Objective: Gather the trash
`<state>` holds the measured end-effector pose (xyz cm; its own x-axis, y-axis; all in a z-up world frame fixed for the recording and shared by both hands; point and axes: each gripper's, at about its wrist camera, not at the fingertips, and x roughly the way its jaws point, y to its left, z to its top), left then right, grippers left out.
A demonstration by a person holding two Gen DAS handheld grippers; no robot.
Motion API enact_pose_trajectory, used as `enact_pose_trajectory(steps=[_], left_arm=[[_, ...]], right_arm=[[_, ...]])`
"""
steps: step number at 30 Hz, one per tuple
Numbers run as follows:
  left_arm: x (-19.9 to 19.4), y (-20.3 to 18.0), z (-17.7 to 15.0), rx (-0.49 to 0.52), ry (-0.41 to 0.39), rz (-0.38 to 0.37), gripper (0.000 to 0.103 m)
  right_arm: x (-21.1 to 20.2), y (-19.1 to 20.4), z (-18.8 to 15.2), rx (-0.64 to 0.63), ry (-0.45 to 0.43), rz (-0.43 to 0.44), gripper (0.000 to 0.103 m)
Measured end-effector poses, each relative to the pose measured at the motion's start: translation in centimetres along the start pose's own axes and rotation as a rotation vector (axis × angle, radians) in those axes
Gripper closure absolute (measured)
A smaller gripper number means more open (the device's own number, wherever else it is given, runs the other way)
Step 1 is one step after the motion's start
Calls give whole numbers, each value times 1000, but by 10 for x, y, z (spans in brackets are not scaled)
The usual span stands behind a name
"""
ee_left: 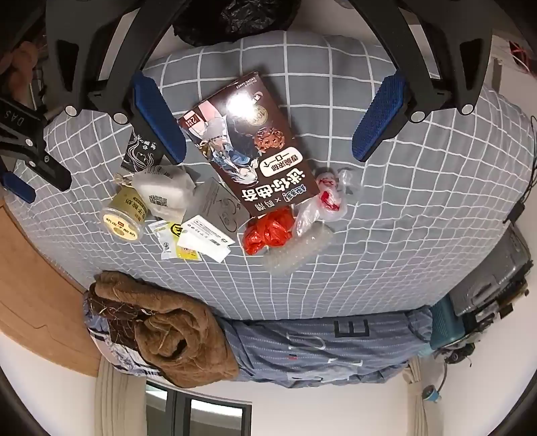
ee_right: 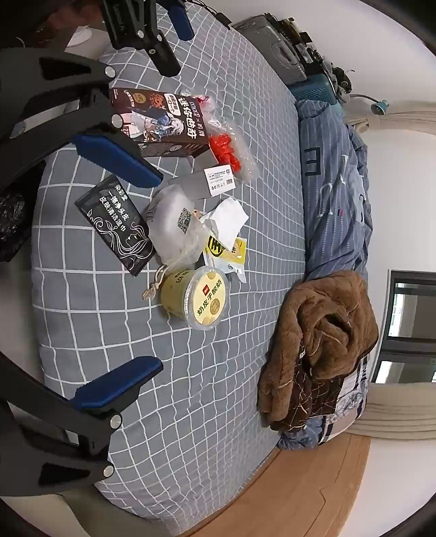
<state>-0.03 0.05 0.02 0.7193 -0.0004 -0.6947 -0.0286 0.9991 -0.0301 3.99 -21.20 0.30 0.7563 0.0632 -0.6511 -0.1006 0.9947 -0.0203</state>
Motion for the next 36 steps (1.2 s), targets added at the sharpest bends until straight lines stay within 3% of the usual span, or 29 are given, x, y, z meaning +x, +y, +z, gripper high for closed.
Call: enact_pose_trajectory(steps=[36], left_arm=[[-2,-4,-1,-8,-8,5,6]], right_arm=[[6,-5,-3,15,7,-4,6]])
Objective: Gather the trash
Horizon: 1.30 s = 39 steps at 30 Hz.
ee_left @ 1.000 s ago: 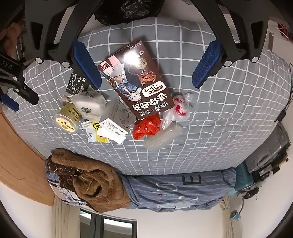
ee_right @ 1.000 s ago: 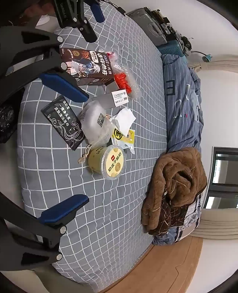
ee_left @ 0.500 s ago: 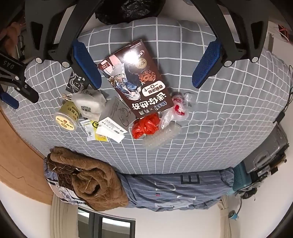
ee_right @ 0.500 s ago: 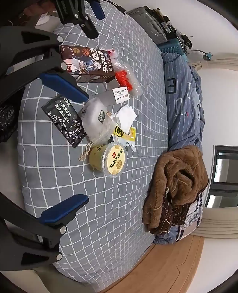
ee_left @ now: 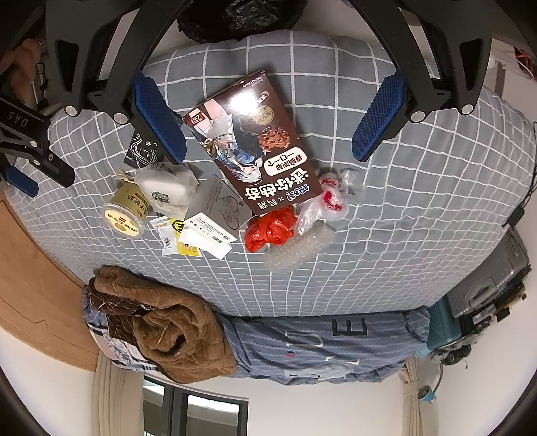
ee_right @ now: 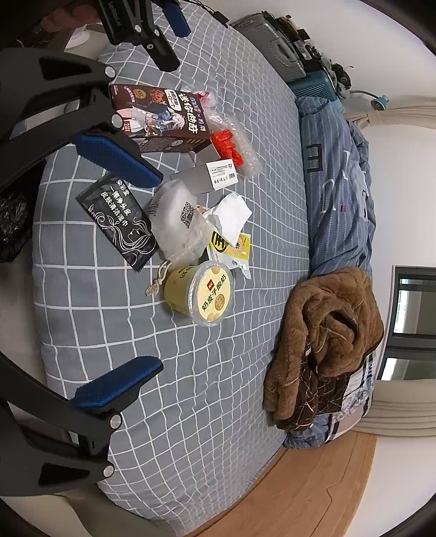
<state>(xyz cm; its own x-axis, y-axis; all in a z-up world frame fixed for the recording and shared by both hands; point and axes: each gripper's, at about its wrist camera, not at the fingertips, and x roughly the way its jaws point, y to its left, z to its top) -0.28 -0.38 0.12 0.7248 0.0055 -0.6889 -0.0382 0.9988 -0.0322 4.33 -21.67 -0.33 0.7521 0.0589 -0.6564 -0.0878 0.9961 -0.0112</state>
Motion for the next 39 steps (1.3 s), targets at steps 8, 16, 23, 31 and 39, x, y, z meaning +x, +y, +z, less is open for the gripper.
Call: enact_pose_trajectory(steps=[8,16,23,31,39], left_arm=[[3,-2,-2,7,7,8,6],[4,-1,-2,4,9,10,6],[4,0,-2,4,10,9,6],[3,-1,-3,4,8,8,6],[2,-2,-2,-1,6,7,6]], right_arm=[[-2,0,0,-1,-2,1,6],[-1,-1,0,4,-1,3,6],[-2,-1,1,4,2,5,6],[-2,-1,2,9,4,6,6],[-2,-1,1,11,6,6,6]])
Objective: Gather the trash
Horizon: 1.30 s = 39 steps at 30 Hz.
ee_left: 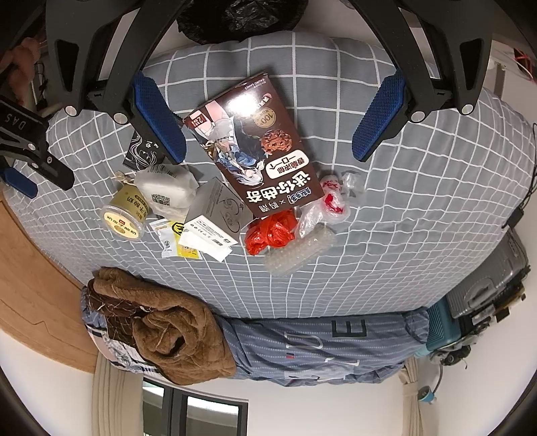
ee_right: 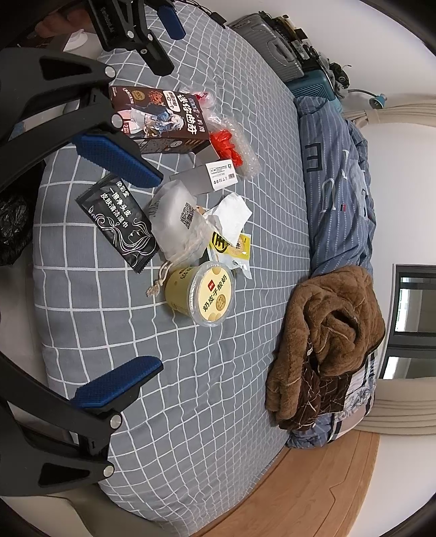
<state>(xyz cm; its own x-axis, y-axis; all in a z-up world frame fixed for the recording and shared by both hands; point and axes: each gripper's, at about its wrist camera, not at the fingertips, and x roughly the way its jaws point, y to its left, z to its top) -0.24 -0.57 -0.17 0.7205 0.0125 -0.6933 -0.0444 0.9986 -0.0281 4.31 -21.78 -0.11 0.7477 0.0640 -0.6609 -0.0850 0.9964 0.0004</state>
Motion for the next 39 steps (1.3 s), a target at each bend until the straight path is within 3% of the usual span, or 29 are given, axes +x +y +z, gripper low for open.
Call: enact_pose_trajectory(steps=[21,26,39], left_arm=[[-4,-1,0,-3,0,3,6],[7,-2,2,-19,29,25,6],[73,-23,14,-30,168,65,6]], right_arm=[[1,-1,0,0,0,-2,6],[5,-2,5,-22,-2,-16,6],[83,-23,35,-26,69,-53,6]])
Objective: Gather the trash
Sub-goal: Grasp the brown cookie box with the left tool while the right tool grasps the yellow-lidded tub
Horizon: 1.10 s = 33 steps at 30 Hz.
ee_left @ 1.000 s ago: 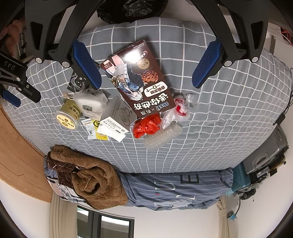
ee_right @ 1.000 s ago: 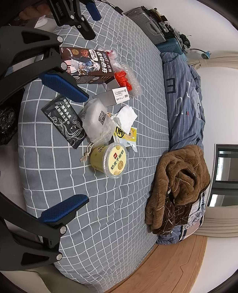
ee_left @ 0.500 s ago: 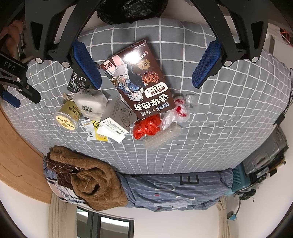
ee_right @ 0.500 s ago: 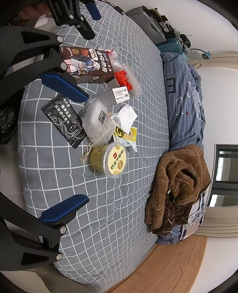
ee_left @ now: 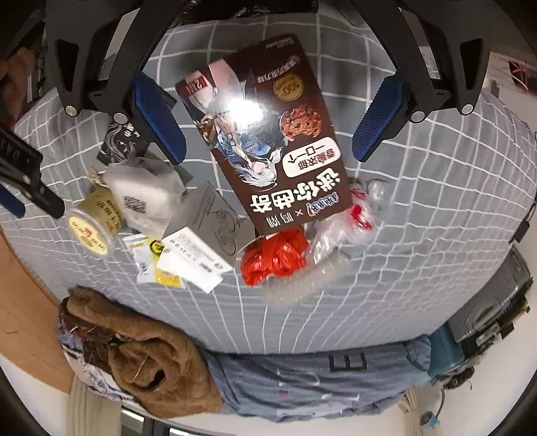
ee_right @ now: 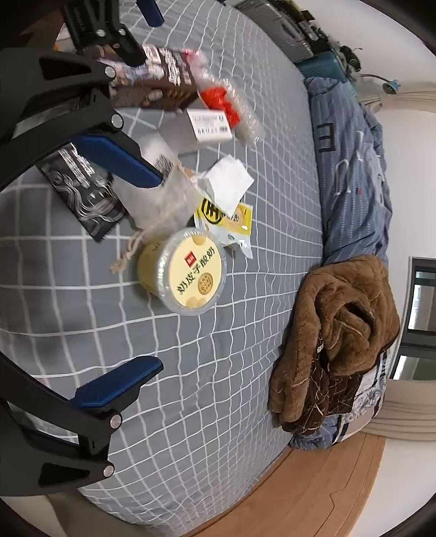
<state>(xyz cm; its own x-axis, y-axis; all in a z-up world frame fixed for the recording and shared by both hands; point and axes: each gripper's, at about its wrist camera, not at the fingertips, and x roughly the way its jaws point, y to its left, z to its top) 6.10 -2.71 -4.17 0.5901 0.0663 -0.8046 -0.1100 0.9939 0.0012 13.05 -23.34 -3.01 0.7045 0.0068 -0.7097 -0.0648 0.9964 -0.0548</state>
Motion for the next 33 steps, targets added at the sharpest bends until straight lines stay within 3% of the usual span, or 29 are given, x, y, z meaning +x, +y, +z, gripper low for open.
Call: enact_pose_trajectory(steps=[7,24,29,33], left_arm=[[30,-5,0,-9,77,24,6],[45,-5,0,-27,73,139,5],[50,6,2,-87,110,111,5],[57,8,-3,-98,135,80,5]], right_arm=[[37,-5,8,13,34,5,7],[91,-4,7,19,79,-6,8],[93,-3,7,13,71,-14,8],[98,-4,5,23,86,0,20]])
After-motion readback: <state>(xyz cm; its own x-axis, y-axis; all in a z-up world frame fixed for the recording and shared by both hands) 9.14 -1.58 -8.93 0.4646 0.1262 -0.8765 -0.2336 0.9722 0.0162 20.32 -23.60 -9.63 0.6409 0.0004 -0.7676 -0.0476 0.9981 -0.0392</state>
